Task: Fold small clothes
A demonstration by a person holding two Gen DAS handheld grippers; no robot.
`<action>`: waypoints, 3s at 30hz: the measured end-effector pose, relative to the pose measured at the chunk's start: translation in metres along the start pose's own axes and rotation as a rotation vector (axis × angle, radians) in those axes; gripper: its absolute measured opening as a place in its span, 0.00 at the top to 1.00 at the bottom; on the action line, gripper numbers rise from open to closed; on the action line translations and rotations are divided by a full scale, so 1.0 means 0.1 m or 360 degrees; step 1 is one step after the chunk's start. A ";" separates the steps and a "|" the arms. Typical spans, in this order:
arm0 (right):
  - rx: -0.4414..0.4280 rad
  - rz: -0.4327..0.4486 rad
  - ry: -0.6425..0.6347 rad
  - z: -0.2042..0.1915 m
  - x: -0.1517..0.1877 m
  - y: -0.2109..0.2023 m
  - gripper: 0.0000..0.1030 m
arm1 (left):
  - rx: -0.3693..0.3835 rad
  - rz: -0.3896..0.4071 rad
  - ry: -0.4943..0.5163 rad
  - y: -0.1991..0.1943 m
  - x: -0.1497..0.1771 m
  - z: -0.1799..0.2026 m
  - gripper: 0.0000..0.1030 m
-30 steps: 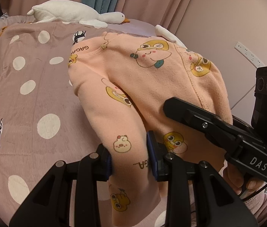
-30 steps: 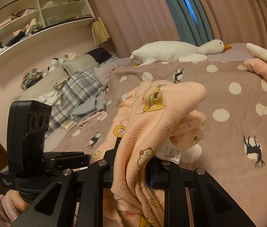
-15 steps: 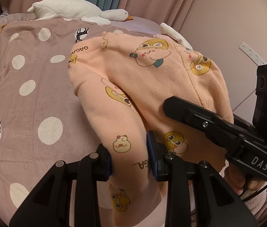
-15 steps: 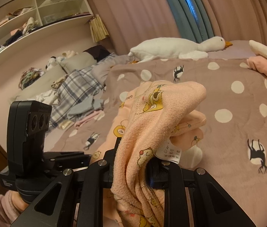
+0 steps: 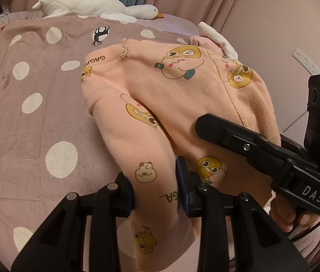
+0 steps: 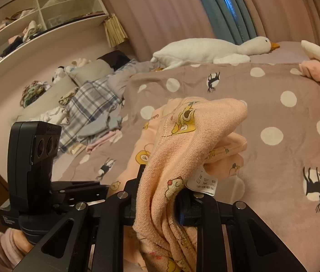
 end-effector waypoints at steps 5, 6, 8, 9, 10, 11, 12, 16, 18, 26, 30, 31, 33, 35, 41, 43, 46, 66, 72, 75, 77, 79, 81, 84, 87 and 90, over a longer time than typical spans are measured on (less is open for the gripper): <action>0.0005 -0.0012 0.0007 0.01 -0.01 0.05 0.77 | -0.0002 -0.0008 -0.0011 0.04 0.00 -0.01 0.69; 0.0005 -0.0014 0.0010 0.01 -0.01 0.06 0.77 | -0.0002 -0.0010 -0.0015 0.05 0.00 -0.01 0.69; 0.0005 -0.0020 0.0015 0.02 -0.01 0.09 0.77 | -0.0005 -0.0014 -0.0021 0.06 0.01 -0.02 0.69; 0.0006 -0.0023 0.0017 0.03 -0.01 0.11 0.77 | -0.0007 -0.0014 -0.0024 0.07 0.02 -0.01 0.69; 0.0006 -0.0023 0.0016 0.02 0.00 0.10 0.77 | -0.0008 -0.0018 -0.0027 0.08 0.02 -0.02 0.69; 0.0006 -0.0026 0.0017 0.03 0.00 0.12 0.77 | -0.0011 -0.0020 -0.0029 0.09 0.02 -0.03 0.69; 0.0006 -0.0028 0.0018 0.03 0.01 0.13 0.77 | -0.0013 -0.0021 -0.0033 0.10 0.02 -0.03 0.69; 0.0006 -0.0042 0.0028 0.04 0.02 0.19 0.77 | -0.0016 -0.0030 -0.0043 0.13 0.01 -0.06 0.69; 0.0005 -0.0047 0.0032 0.04 0.02 0.21 0.77 | -0.0018 -0.0035 -0.0047 0.16 0.00 -0.07 0.69; 0.0008 -0.0066 0.0047 0.09 0.02 0.28 0.77 | -0.0025 -0.0052 -0.0051 0.22 -0.02 -0.13 0.69; 0.0010 -0.0074 0.0053 0.10 0.02 0.31 0.77 | -0.0029 -0.0060 -0.0058 0.26 -0.02 -0.14 0.69; 0.0010 -0.0077 0.0055 0.10 0.02 0.32 0.77 | -0.0031 -0.0060 -0.0060 0.27 -0.02 -0.13 0.69; 0.0011 -0.0082 0.0058 0.11 0.02 0.34 0.77 | -0.0033 -0.0064 -0.0063 0.29 -0.02 -0.14 0.69; 0.0014 -0.0088 0.0062 0.11 0.02 0.36 0.77 | -0.0034 -0.0068 -0.0070 0.30 -0.01 -0.15 0.69; 0.0017 -0.0107 0.0072 0.13 0.03 0.43 0.77 | -0.0040 -0.0079 -0.0088 0.36 0.00 -0.19 0.69; 0.0020 -0.0113 0.0074 0.14 0.03 0.46 0.77 | -0.0041 -0.0082 -0.0096 0.38 0.00 -0.19 0.69; 0.0023 -0.0123 0.0078 0.16 0.03 0.50 0.77 | -0.0044 -0.0086 -0.0104 0.41 0.01 -0.22 0.69; 0.0042 -0.0269 0.0163 0.37 0.20 0.88 0.77 | -0.0088 -0.0184 -0.0178 0.73 0.12 -0.50 0.69; 0.0049 -0.0340 0.0243 0.48 0.30 1.00 0.77 | -0.0108 -0.0223 -0.0204 0.80 0.22 -0.60 0.69; 0.0047 -0.0357 0.0270 0.54 0.34 1.01 0.77 | -0.0109 -0.0229 -0.0213 0.81 0.25 -0.64 0.68; 0.0051 -0.0362 0.0286 0.58 0.36 1.00 0.77 | -0.0112 -0.0230 -0.0212 0.81 0.25 -0.65 0.67; 0.0060 -0.0369 0.0298 0.62 0.37 1.00 0.77 | -0.0116 -0.0231 -0.0211 0.80 0.26 -0.66 0.66; 0.0064 -0.0380 0.0318 0.65 0.39 1.00 0.77 | -0.0118 -0.0234 -0.0214 0.80 0.27 -0.67 0.66; 0.0085 -0.0399 0.0347 0.72 0.42 1.01 0.77 | -0.0130 -0.0239 -0.0220 0.80 0.29 -0.69 0.63; 0.0101 -0.0429 0.0401 0.81 0.46 1.02 0.77 | -0.0141 -0.0240 -0.0224 0.79 0.31 -0.71 0.59; 0.0107 -0.0451 0.0451 0.87 0.51 1.02 0.77 | -0.0167 -0.0239 -0.0225 0.77 0.33 -0.75 0.53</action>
Point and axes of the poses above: each gripper's, at about its wrist camera, not at the fingertips, and y roughly the way its jaws point, z to its right, x to its underside, the point moved 10 cm from there along y, roughly the way its jaws point, and after that the axes turned 9 degrees about x, right-handed, at the moved point
